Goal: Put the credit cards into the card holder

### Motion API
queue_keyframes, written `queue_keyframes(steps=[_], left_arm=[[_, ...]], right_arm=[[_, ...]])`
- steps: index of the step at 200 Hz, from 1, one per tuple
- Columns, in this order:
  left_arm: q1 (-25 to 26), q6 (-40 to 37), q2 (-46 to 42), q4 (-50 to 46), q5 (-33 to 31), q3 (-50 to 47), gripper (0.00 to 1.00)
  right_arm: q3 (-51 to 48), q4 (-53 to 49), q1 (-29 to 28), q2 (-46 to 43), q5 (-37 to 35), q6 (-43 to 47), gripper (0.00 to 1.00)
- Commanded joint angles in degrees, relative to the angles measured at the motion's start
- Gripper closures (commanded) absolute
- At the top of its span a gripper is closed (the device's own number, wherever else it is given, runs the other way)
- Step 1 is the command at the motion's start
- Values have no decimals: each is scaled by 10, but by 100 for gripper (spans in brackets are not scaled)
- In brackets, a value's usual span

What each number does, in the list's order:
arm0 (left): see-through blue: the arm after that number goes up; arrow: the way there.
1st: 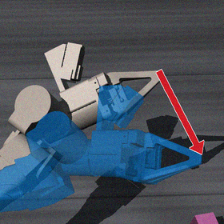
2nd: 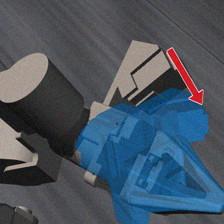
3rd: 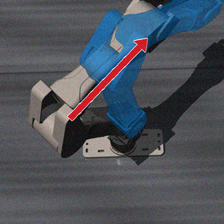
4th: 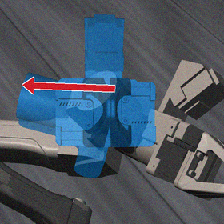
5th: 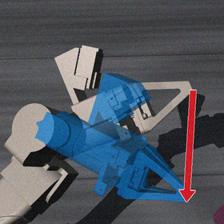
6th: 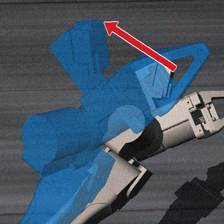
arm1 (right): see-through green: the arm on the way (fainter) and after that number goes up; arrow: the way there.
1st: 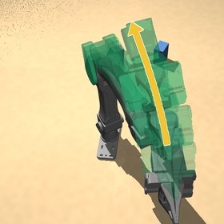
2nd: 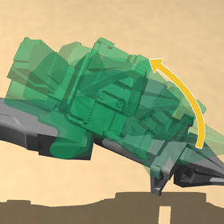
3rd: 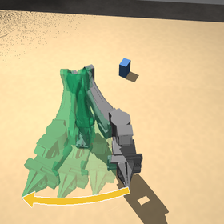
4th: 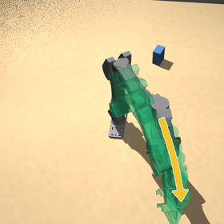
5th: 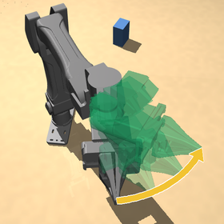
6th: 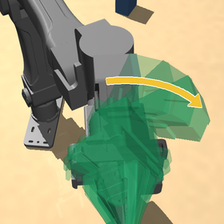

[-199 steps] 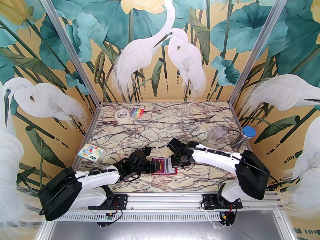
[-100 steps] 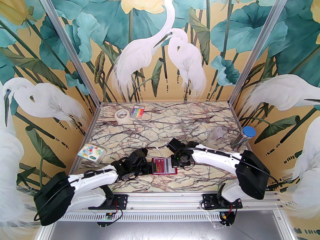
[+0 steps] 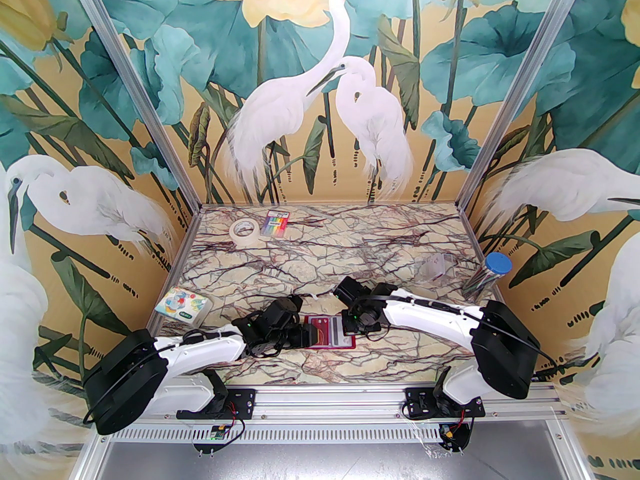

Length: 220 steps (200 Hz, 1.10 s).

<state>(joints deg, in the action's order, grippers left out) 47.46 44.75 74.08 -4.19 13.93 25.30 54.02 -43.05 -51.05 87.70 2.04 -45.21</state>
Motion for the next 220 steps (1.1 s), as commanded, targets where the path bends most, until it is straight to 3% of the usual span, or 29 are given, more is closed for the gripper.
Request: queue_keyframes(steps=[1,118,220], left_arm=[[7,-23,11,19,12,9,42],[10,-5,-49,144,104,-18,41],[24,35,1,280,153,-15,41]], right_arm=[[9,-1,-3,6,8,-3,100],[2,33,-9,6,28,-11,100],[-33,52,-11,-33,34,-21,100]])
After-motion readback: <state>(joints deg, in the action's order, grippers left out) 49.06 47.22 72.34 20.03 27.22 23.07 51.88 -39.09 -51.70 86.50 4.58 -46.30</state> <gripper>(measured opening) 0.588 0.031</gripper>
